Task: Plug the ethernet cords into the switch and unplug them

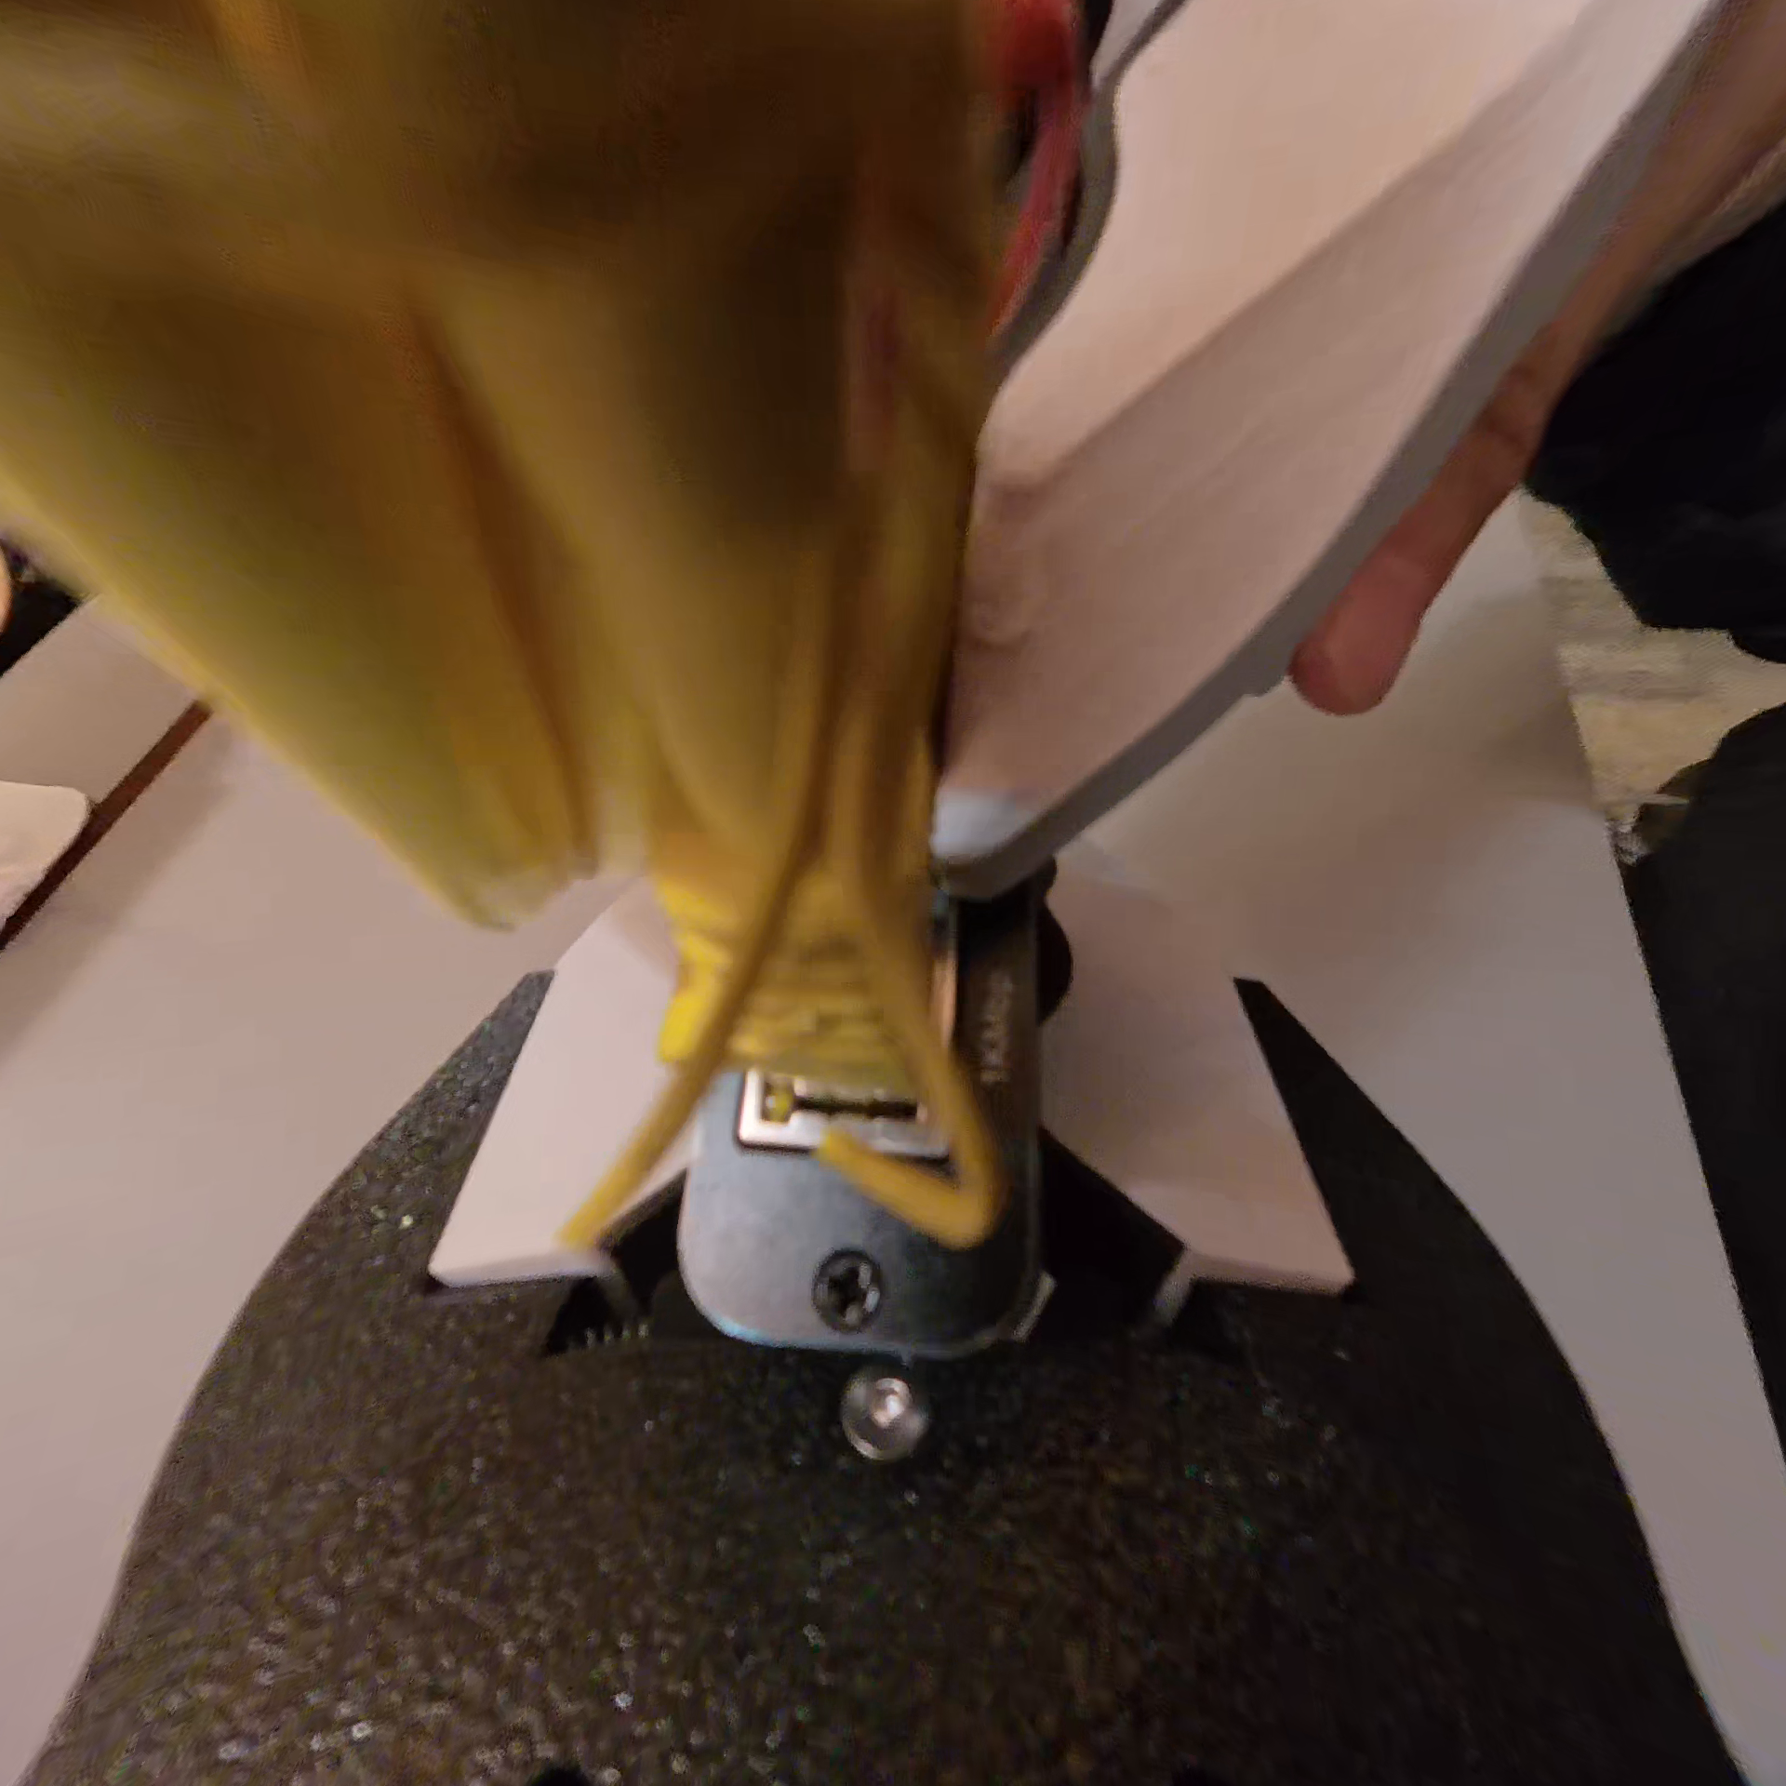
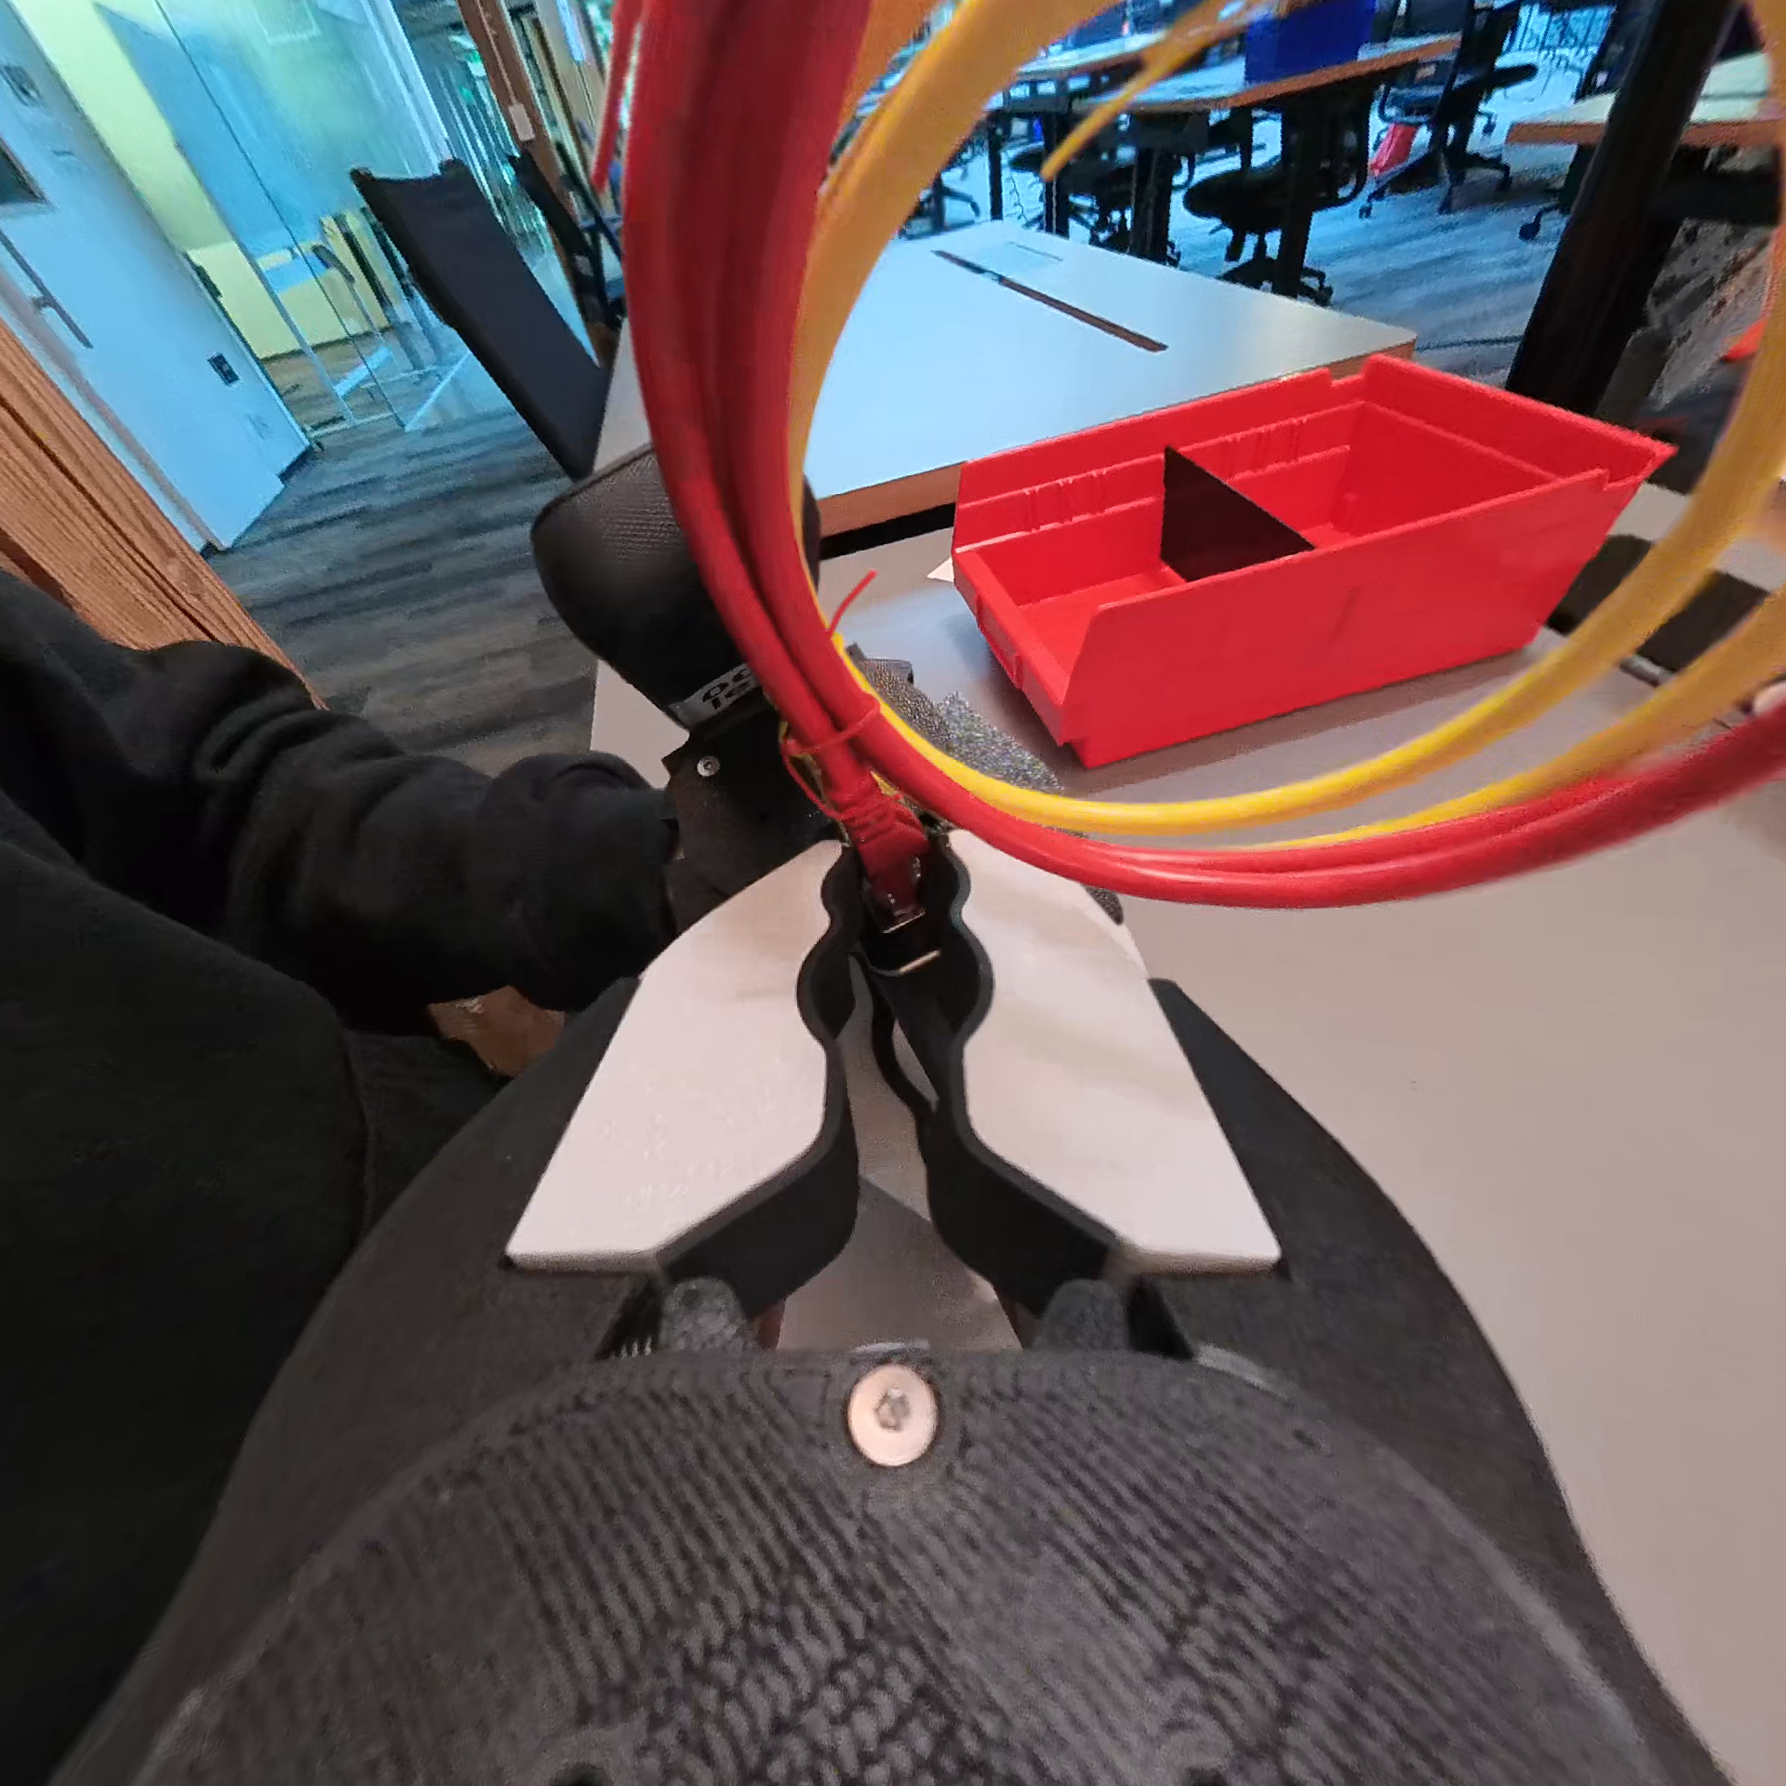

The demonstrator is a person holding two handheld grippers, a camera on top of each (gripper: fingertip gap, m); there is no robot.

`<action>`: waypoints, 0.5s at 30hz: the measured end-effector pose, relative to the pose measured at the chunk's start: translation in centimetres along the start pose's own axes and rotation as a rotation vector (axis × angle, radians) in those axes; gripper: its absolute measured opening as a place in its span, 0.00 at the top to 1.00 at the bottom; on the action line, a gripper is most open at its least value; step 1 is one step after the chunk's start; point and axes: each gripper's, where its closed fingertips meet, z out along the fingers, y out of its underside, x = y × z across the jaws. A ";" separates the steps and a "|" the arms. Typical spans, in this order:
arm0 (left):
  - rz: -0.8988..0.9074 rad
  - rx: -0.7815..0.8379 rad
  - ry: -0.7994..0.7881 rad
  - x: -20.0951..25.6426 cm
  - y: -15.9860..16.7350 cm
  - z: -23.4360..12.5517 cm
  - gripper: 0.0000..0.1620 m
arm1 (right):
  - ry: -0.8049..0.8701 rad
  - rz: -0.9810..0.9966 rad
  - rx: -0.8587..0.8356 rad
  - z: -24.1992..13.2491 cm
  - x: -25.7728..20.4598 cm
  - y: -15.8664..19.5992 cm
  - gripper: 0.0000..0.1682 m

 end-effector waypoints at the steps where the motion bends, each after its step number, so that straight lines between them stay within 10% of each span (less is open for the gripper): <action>1: -0.014 0.004 0.015 0.2 -0.1 0.1 0.70 | 0.004 -0.016 0.002 -0.1 0.1 0.0 0.92; 15: -0.310 0.080 0.165 0.1 -2.8 -1.5 0.70 | 0.062 -0.103 0.086 -3.1 1.5 -0.9 0.84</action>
